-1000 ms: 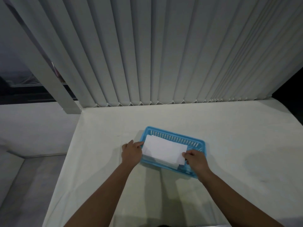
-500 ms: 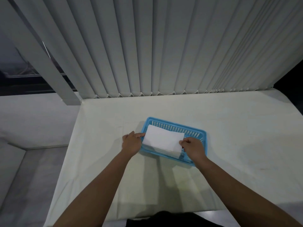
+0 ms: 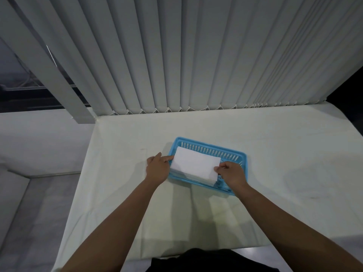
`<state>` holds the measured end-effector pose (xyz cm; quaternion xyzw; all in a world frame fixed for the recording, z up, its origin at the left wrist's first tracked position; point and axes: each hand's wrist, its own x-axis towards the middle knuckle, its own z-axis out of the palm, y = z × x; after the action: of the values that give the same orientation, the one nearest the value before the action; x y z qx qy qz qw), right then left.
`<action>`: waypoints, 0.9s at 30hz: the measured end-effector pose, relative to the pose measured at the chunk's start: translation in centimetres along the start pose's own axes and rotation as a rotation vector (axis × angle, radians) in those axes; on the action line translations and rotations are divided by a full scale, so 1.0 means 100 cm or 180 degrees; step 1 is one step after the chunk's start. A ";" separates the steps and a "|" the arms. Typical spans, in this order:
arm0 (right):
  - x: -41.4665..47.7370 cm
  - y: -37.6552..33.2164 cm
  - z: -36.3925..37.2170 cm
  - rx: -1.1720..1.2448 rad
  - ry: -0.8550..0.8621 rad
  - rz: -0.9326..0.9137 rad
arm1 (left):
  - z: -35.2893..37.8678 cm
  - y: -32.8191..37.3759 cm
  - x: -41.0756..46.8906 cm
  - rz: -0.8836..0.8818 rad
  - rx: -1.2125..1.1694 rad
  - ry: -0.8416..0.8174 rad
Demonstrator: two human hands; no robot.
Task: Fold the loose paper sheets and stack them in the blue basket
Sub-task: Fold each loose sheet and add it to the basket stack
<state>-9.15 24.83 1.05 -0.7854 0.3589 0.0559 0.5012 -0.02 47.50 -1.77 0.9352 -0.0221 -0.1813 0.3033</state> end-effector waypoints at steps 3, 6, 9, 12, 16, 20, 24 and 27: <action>-0.002 0.001 0.001 -0.0075 0.0147 -0.0070 | -0.005 0.009 -0.008 0.0198 0.0287 0.0343; -0.007 0.002 0.003 -0.0975 0.0453 -0.0741 | -0.013 0.025 -0.014 0.0393 0.0317 0.0647; -0.013 0.005 0.011 -0.2315 0.0264 -0.1413 | -0.007 0.035 -0.012 0.1070 0.0860 0.0552; -0.015 0.011 0.026 -0.2955 -0.0025 -0.1683 | 0.009 0.035 -0.013 0.1463 0.1764 -0.0133; -0.012 0.021 0.035 -0.3170 -0.0151 -0.1604 | 0.015 0.022 -0.012 0.1562 0.2283 -0.0352; -0.012 0.029 0.035 -0.3280 -0.0161 -0.1361 | 0.019 0.004 -0.005 0.1400 0.2416 -0.0350; -0.017 0.034 0.027 -0.2951 0.0042 -0.1269 | 0.010 -0.007 -0.001 0.1488 0.2035 -0.0165; -0.024 0.038 0.016 -0.2442 0.0533 -0.0885 | 0.004 -0.012 0.004 0.1267 0.1286 -0.0081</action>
<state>-12.82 26.43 -1.53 -0.9580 0.2421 0.0534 0.1441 0.10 48.20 -2.84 0.9517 -0.2447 -0.1218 0.1401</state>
